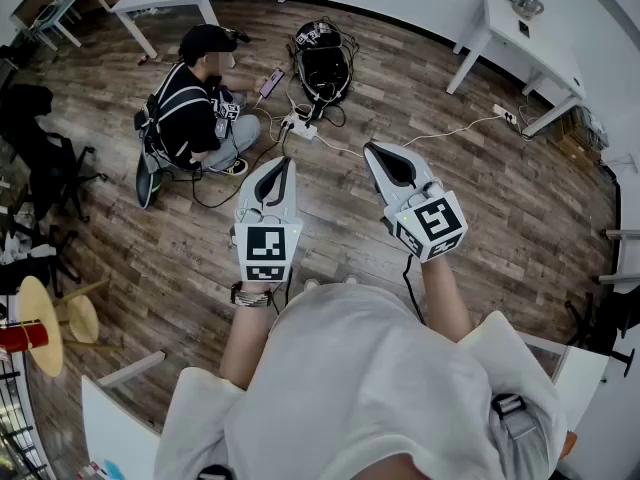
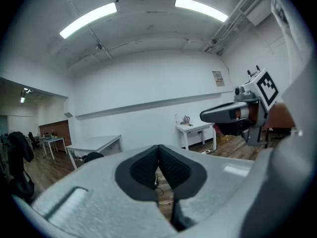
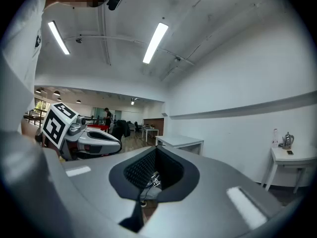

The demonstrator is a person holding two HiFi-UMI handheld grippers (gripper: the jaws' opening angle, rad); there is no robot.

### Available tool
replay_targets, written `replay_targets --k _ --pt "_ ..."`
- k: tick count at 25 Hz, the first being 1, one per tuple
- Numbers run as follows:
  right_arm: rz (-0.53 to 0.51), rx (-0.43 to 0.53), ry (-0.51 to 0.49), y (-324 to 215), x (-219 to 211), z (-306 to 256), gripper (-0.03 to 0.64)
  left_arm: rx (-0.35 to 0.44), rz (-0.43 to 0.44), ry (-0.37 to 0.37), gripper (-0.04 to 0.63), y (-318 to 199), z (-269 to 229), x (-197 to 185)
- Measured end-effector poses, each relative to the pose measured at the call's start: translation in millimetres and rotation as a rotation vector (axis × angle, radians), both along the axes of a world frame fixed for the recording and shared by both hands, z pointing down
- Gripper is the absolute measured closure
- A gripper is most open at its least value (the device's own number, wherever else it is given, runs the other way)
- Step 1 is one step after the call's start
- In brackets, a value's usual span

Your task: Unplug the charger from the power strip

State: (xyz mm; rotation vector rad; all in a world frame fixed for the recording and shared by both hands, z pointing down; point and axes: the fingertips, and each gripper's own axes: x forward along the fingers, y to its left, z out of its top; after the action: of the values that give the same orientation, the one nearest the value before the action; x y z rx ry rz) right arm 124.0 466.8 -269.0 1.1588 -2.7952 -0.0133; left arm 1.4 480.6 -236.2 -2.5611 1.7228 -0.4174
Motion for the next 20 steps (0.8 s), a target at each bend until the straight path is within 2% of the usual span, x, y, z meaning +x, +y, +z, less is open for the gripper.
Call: replay_targets --k 11,20 --pt "-0.016 -0.008 -0.066 -3.8 2.9 -2.9 0.615 -0.006 -0.003 0.003 0.589 -3.8 2.2 4.1" --pt "-0.078 -0.028 -0.055 -2.6 12.5 1.6 0.614 -0.012 -0.012 -0.005 0.589 -5.4 1.8 18.1"
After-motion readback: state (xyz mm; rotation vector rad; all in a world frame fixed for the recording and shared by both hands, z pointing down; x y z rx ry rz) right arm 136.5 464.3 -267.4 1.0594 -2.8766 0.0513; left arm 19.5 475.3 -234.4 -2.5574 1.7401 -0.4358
